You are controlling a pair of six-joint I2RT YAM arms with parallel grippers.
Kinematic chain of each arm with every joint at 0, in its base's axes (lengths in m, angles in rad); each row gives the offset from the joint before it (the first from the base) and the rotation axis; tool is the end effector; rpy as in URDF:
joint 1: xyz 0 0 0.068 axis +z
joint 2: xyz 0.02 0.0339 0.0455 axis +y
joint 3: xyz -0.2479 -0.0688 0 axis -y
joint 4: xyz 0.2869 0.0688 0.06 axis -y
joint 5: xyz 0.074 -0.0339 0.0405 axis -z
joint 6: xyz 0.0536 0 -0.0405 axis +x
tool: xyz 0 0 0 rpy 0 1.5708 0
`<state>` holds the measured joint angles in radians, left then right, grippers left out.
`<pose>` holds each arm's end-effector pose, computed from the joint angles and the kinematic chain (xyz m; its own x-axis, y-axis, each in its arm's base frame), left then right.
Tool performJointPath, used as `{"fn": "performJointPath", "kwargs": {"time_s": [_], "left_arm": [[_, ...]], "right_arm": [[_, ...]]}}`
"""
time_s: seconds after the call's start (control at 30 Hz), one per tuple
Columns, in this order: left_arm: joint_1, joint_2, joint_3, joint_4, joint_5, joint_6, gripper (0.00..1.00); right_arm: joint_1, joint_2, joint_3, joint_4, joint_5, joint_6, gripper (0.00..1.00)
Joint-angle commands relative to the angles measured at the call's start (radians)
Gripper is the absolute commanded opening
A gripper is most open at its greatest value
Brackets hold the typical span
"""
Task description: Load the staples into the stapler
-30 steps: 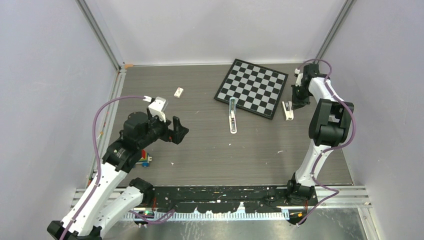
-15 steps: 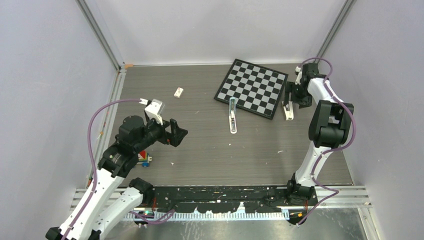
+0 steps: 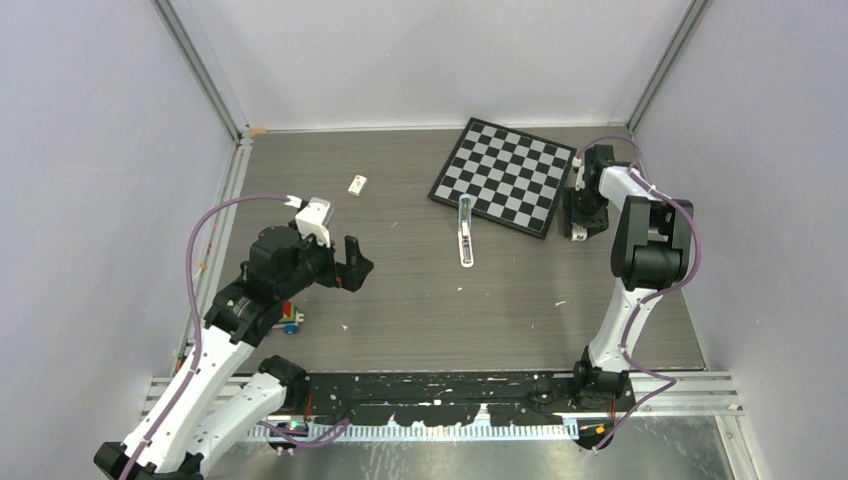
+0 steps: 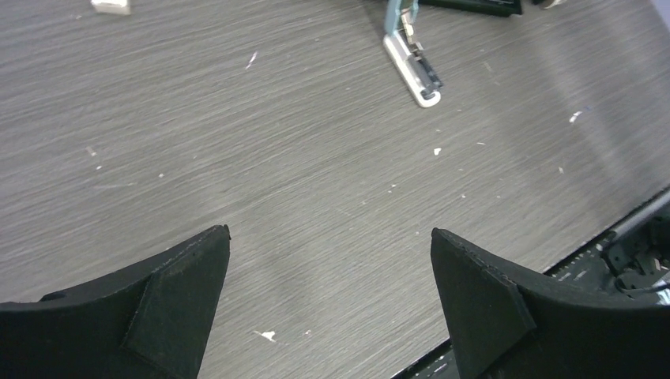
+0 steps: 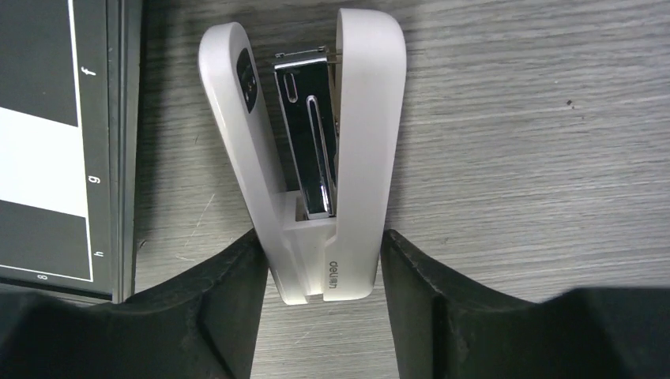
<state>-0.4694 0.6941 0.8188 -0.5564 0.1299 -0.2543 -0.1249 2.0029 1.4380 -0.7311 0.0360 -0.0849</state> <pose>0.1950 -0.1067 0.3141 -0.5004 -0.0259 -0.8654 0.4418 0.8520 -0.2809 0.4293 -0.0558 0.1129 -0.9629 0.0355 -0.2674 0.0527 0.9970 -0.0575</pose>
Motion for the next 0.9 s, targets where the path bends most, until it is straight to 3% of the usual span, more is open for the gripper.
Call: {"fn": "performJointPath", "kwargs": {"time_s": [0.0,0.13,0.43,0.63,0.87], "left_arm": [[-0.002,0.005,0.053,-0.035,-0.111,-0.014,1.0],[-0.003,0.036,0.065,-0.049,-0.094,-0.014,1.0],[-0.002,0.095,0.104,-0.022,0.026,-0.089,0.93],[-0.002,0.16,0.141,0.005,0.108,-0.206,0.86],[-0.002,0.188,0.068,0.163,0.206,-0.364,0.82]], "right_arm": [[0.014,-0.02,-0.005,0.023,0.038,-0.016,0.53],[0.046,-0.077,-0.026,0.015,0.06,-0.011,0.46],[0.124,-0.278,-0.099,0.002,0.147,0.053,0.41],[0.24,-0.438,-0.113,-0.021,0.152,0.072,0.42],[0.451,-0.644,-0.158,-0.025,0.19,0.029,0.42]]}}
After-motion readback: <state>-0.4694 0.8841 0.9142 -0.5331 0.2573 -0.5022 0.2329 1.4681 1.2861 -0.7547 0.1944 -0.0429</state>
